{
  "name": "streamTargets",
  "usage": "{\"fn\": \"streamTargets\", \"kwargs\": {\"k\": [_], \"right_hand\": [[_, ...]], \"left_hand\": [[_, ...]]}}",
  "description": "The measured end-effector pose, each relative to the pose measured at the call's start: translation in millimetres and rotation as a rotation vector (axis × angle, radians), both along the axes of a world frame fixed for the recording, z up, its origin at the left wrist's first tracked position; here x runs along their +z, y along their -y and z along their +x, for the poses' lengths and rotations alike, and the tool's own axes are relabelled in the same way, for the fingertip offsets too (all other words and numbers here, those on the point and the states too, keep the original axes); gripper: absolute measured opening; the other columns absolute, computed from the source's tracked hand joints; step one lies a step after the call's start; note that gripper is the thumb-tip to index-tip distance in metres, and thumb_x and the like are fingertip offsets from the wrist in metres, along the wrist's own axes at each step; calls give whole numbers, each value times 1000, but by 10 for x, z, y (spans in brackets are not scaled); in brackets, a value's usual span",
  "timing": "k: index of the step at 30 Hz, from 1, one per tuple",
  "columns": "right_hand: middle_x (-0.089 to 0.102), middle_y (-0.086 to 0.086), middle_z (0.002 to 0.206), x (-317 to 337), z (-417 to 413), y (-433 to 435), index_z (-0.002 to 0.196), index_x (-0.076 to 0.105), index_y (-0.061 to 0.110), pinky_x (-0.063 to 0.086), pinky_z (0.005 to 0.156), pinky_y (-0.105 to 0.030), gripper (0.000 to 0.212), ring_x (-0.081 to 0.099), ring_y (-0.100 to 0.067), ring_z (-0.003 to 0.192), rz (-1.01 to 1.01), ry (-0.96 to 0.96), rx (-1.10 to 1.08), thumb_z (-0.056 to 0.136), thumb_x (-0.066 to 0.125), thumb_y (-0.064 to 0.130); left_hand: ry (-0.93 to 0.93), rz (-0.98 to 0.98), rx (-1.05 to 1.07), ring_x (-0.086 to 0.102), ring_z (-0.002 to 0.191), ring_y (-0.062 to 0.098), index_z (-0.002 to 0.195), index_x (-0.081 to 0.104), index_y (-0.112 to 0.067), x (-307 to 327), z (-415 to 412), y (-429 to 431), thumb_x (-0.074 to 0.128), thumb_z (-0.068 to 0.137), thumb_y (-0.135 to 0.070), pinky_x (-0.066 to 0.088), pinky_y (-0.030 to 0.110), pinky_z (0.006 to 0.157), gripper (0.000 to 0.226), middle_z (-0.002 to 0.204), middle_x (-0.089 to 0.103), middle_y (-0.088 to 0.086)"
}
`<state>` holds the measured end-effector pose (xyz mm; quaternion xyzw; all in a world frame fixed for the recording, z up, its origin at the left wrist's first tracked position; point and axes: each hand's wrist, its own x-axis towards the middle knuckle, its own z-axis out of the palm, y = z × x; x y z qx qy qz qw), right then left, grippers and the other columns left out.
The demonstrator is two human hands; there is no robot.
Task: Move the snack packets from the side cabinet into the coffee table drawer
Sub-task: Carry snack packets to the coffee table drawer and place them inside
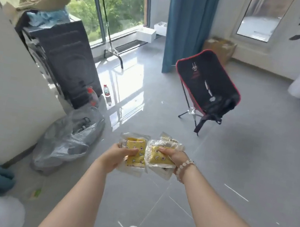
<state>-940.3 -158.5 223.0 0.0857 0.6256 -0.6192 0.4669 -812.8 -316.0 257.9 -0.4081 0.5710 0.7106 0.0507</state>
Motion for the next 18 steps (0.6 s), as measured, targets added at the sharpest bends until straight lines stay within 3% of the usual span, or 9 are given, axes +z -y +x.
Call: {"fn": "streamTargets", "kwargs": {"k": [2,6,8,10,13,15,18], "right_hand": [[70,-18,104,-26,-145,-195,113,65,-3,56,77,-36,47,68,-29,84,4,-1,-76,71,79,13],[70,-10,86,43,-414,-617,88,70,6,53,63,-27,13,65,-21,70,13,-8,-230,78,73,13],[71,-9,85,73,-542,-843,86,70,7,53,64,-26,12,66,-21,69,0,6,-351,77,73,14],[72,-9,88,80,-663,-1055,90,71,7,55,71,-31,25,68,-22,73,-9,2,-463,70,77,19],[71,-8,104,75,-815,-1375,103,70,7,54,88,-38,65,70,-24,89,41,-4,-574,44,84,32],[71,-9,106,55,-869,-1596,105,70,6,53,90,-39,67,69,-25,93,40,-14,-657,44,84,31],[71,-8,105,45,-887,-1993,101,69,10,49,97,-41,74,67,-23,97,87,-32,-779,34,84,38]], "left_hand": [[17,2,-77,69,53,15,115,60,3,-33,-292,-66,69,83,-7,53,26,45,35,84,69,11],[12,-20,-267,69,54,14,109,62,-4,-73,-923,-304,68,84,-7,56,27,48,26,85,70,10],[7,-26,-365,68,53,14,99,64,-6,-49,-1255,-483,68,85,-6,56,26,47,14,79,70,8],[5,-37,-439,69,62,18,101,61,-8,-35,-1579,-655,70,83,-8,55,26,46,20,88,70,11],[4,-40,-589,67,74,23,112,59,-4,-18,-1997,-937,70,83,-10,57,28,50,31,96,69,13],[-11,-31,-691,66,72,21,105,61,-5,-15,-2227,-1150,67,86,-8,58,27,52,21,88,68,10],[-19,-4,-841,67,76,23,110,61,-2,-12,-2539,-1556,66,86,-8,59,28,57,25,96,69,13]]}}
